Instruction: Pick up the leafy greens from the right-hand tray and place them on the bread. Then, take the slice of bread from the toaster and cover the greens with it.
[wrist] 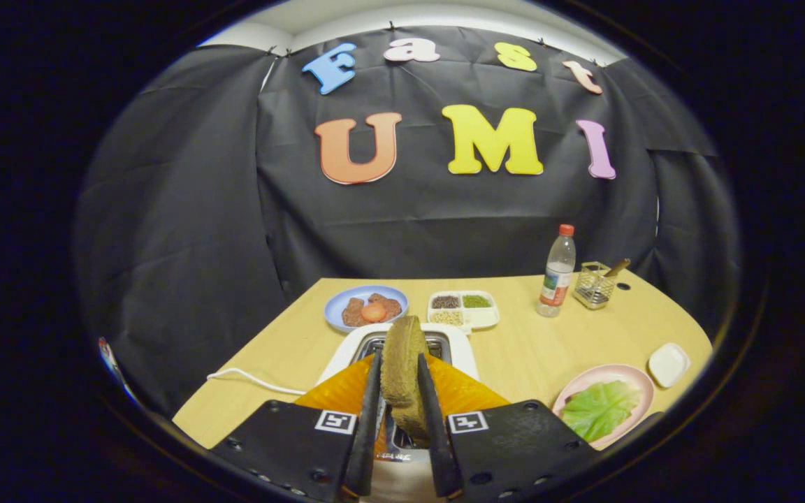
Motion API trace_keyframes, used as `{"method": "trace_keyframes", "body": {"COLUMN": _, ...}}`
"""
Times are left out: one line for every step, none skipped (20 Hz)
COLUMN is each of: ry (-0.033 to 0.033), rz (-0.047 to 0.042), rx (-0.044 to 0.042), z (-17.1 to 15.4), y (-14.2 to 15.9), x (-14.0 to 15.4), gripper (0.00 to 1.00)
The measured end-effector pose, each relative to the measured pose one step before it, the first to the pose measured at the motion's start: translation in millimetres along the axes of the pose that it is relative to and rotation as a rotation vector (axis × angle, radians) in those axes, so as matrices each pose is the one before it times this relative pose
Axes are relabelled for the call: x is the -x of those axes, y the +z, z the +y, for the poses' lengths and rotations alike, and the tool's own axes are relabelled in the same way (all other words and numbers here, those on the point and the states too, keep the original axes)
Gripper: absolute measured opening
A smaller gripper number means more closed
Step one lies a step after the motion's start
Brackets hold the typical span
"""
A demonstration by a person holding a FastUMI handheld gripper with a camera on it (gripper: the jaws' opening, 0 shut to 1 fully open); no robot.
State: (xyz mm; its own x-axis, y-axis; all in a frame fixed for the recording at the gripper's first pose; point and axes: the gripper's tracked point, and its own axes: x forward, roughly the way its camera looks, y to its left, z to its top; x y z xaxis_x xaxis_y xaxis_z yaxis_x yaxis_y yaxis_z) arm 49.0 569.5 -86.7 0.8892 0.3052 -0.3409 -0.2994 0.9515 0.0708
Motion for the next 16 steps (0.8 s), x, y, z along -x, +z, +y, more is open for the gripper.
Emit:
{"method": "trace_keyframes", "body": {"ry": 0.00418, "rz": -0.00710, "rx": -0.01207, "z": -0.90, "y": 3.00, "x": 0.39, "gripper": 0.26}}
{"method": "trace_keyframes", "body": {"ry": 0.00170, "rz": 0.00026, "rx": -0.00386, "z": -2.61, "y": 2.05, "x": 0.42, "gripper": 0.18}}
{"method": "trace_keyframes", "body": {"ry": 0.00937, "rz": -0.00119, "rx": 0.00022, "z": 0.73, "y": 1.91, "x": 1.17, "gripper": 0.10}}
{"method": "trace_keyframes", "body": {"ry": 0.00669, "rz": -0.00389, "rx": -0.00664, "z": -1.36, "y": 2.77, "x": 3.20, "gripper": 0.10}}
{"method": "trace_keyframes", "body": {"ry": 0.01314, "rz": -0.01075, "rx": -0.00952, "z": -0.20, "y": 5.19, "x": 5.04, "gripper": 0.11}}
{"method": "trace_keyframes", "body": {"ry": 0.01371, "rz": -0.01980, "rx": -0.01416, "z": -1.35, "y": 8.22, "x": 5.62, "gripper": 0.10}}
{"method": "trace_keyframes", "body": {"ry": 0.01774, "rz": -0.01623, "rx": -0.01008, "z": 1.05, "y": 6.38, "x": 4.90, "gripper": 0.10}}
{"method": "trace_keyframes", "body": {"ry": 0.02387, "rz": -0.01264, "rx": -0.00974, "z": 3.12, "y": 8.97, "x": 6.51, "gripper": 0.10}}
{"method": "trace_keyframes", "body": {"ry": 0.01487, "rz": -0.01013, "rx": -0.00827, "z": 2.21, "y": 7.52, "x": 5.49, "gripper": 0.10}}
{"method": "trace_keyframes", "body": {"ry": 0.01057, "rz": -0.01113, "rx": -0.00932, "z": 0.17, "y": 8.78, "x": 5.58, "gripper": 0.10}}
{"method": "trace_keyframes", "body": {"ry": 0.01039, "rz": -0.01223, "rx": -0.00567, "z": -0.89, "y": 7.94, "x": 5.78, "gripper": 0.10}}
{"method": "trace_keyframes", "body": {"ry": 0.00600, "rz": -0.00963, "rx": -0.00714, "z": -3.64, "y": 6.05, "x": 6.15, "gripper": 0.10}}
{"method": "trace_keyframes", "body": {"ry": 0.01354, "rz": -0.01425, "rx": -0.00939, "z": -1.71, "y": 6.51, "x": 6.24, "gripper": 0.10}}
{"method": "trace_keyframes", "body": {"ry": 0.01125, "rz": -0.00513, "rx": -0.00573, "z": -2.09, "y": 3.75, "x": 6.07, "gripper": 0.10}}
{"method": "trace_keyframes", "body": {"ry": -0.00084, "rz": -0.00681, "rx": -0.00505, "z": -6.79, "y": 5.63, "x": 7.66, "gripper": 0.10}}
{"method": "trace_keyframes", "body": {"ry": -0.00445, "rz": -0.01197, "rx": -0.00479, "z": -9.02, "y": 5.57, "x": 6.91, "gripper": 0.10}}
